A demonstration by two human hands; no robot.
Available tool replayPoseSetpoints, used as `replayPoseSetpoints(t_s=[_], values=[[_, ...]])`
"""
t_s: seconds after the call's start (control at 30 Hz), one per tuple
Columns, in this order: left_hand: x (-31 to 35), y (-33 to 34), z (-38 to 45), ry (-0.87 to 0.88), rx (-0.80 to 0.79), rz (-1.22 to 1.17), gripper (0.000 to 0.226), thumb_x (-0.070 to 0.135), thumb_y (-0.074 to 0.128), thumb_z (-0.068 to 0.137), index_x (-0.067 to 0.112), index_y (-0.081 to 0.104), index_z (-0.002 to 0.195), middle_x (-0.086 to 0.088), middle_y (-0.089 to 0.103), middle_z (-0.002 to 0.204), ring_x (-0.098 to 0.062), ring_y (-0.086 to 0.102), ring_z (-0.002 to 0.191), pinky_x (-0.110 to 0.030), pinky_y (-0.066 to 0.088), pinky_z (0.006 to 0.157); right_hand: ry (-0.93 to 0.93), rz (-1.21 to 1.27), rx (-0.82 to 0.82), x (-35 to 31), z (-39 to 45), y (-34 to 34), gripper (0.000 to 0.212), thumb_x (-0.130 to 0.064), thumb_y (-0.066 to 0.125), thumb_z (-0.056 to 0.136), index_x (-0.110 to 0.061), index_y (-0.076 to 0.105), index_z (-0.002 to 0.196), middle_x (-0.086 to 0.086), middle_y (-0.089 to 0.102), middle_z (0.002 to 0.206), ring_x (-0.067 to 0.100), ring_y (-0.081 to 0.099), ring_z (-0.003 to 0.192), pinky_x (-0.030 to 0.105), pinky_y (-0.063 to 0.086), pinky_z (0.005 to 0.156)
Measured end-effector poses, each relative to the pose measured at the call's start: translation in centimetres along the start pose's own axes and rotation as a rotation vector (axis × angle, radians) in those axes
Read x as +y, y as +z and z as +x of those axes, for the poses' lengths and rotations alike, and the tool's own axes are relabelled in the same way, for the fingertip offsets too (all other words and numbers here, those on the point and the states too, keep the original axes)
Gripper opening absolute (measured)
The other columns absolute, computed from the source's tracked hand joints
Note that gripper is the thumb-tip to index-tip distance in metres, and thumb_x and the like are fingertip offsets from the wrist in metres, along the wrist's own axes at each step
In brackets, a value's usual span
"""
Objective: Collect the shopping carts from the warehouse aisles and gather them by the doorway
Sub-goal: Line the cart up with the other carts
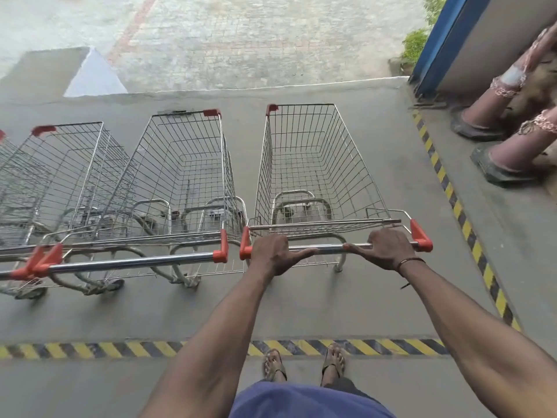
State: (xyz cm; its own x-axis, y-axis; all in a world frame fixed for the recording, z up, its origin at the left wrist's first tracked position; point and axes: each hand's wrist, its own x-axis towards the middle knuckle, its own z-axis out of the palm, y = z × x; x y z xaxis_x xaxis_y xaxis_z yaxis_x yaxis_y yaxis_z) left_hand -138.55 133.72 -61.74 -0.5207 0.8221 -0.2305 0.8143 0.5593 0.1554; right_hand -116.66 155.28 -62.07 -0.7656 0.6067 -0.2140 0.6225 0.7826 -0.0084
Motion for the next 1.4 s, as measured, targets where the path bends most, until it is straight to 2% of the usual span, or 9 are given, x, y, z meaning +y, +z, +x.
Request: replayPoseSetpoints(t_s=[0.13, 0.23, 0.43, 0.6, 0.73, 0.9, 1.07, 1.23, 1.4], values=[[0.2, 0.3, -0.8, -0.028, 0.003, -0.006, 0.108, 0.111, 0.022, 0.069, 0.012, 0.064, 0.063, -0.003, 0.060, 0.060, -0.027, 0.060, 0.060, -0.039, 0.052, 0.062, -0.014, 0.011, 0.010, 0.1, -0.3, 0.0, 0.105, -0.112, 0.013, 0.066, -0.014, 0.047, 0.049, 0.001, 0.050, 0.051, 0.022, 0.051, 0.051, 0.033, 0.029, 0.050], [0.3, 0.4, -1.0, -0.021, -0.005, 0.016, 0.110, 0.111, 0.021, 0.069, 0.013, 0.069, 0.070, -0.003, 0.061, 0.062, -0.027, 0.062, 0.062, -0.039, 0.053, 0.063, -0.017, 0.020, 0.004, 0.1, -0.4, 0.1, 0.106, -0.113, 0.011, 0.065, -0.014, 0.049, 0.050, 0.002, 0.054, 0.053, 0.021, 0.054, 0.053, 0.033, 0.031, 0.051], [0.6, 0.2, -1.2, -0.036, -0.013, 0.019, 0.107, 0.109, 0.027, 0.072, 0.010, 0.067, 0.067, -0.003, 0.057, 0.060, -0.025, 0.059, 0.059, -0.037, 0.049, 0.059, -0.019, 0.027, 0.014, 0.4, -0.1, 0.2, 0.104, -0.111, 0.012, 0.066, -0.015, 0.049, 0.050, 0.003, 0.055, 0.054, 0.022, 0.054, 0.054, 0.034, 0.031, 0.053], [0.6, 0.4, -1.0, -0.036, -0.026, 0.011, 0.111, 0.111, 0.022, 0.070, 0.011, 0.069, 0.072, -0.003, 0.061, 0.062, -0.025, 0.061, 0.059, -0.039, 0.055, 0.063, -0.024, 0.050, 0.014, 0.7, 0.3, 0.6, 0.103, -0.111, 0.016, 0.067, -0.015, 0.047, 0.049, 0.004, 0.056, 0.053, 0.022, 0.054, 0.053, 0.034, 0.033, 0.051], [0.7, 0.1, -0.7, -0.043, -0.042, 0.004, 0.104, 0.110, 0.024, 0.069, 0.013, 0.060, 0.063, -0.003, 0.059, 0.060, -0.023, 0.059, 0.058, -0.039, 0.055, 0.063, -0.032, 0.061, 0.003, 1.0, 0.8, 0.3, 0.098, -0.109, 0.024, 0.073, -0.017, 0.048, 0.050, 0.005, 0.057, 0.054, 0.023, 0.057, 0.055, 0.035, 0.040, 0.055], [0.4, -0.2, -0.3, -0.026, -0.045, 0.010, 0.098, 0.109, 0.027, 0.071, 0.015, 0.052, 0.059, -0.005, 0.060, 0.060, -0.025, 0.059, 0.059, -0.039, 0.051, 0.061, -0.033, 0.071, -0.012, 0.9, 0.9, 0.1, 0.094, -0.107, 0.027, 0.075, -0.018, 0.048, 0.051, 0.005, 0.058, 0.055, 0.024, 0.057, 0.056, 0.036, 0.035, 0.053], [0.8, -0.8, -0.6, -0.002, -0.030, -0.012, 0.091, 0.106, 0.030, 0.072, 0.018, 0.043, 0.053, -0.003, 0.053, 0.056, -0.028, 0.060, 0.061, -0.040, 0.054, 0.064, -0.041, 0.048, -0.039, 0.7, 0.6, -0.3, 0.093, -0.103, 0.031, 0.079, -0.016, 0.050, 0.052, 0.005, 0.057, 0.057, 0.020, 0.052, 0.055, 0.035, 0.025, 0.050], [0.9, -0.8, -1.0, -0.006, -0.038, -0.010, 0.104, 0.114, 0.012, 0.059, 0.016, 0.048, 0.053, -0.006, 0.058, 0.057, -0.029, 0.062, 0.061, -0.039, 0.054, 0.064, -0.037, 0.064, -0.057, 0.5, 0.0, -0.3, 0.093, -0.103, 0.030, 0.080, -0.016, 0.050, 0.054, 0.005, 0.059, 0.059, 0.020, 0.052, 0.055, 0.034, 0.024, 0.050], [0.4, -0.5, -1.8, 0.007, -0.056, -0.001, 0.106, 0.115, 0.007, 0.056, 0.017, 0.049, 0.056, -0.006, 0.059, 0.059, -0.028, 0.062, 0.062, -0.039, 0.051, 0.065, -0.019, 0.077, -0.062, 0.0, -1.4, -0.1, 0.091, -0.101, 0.033, 0.083, -0.016, 0.050, 0.054, 0.006, 0.058, 0.059, 0.019, 0.050, 0.055, 0.035, 0.024, 0.050]])
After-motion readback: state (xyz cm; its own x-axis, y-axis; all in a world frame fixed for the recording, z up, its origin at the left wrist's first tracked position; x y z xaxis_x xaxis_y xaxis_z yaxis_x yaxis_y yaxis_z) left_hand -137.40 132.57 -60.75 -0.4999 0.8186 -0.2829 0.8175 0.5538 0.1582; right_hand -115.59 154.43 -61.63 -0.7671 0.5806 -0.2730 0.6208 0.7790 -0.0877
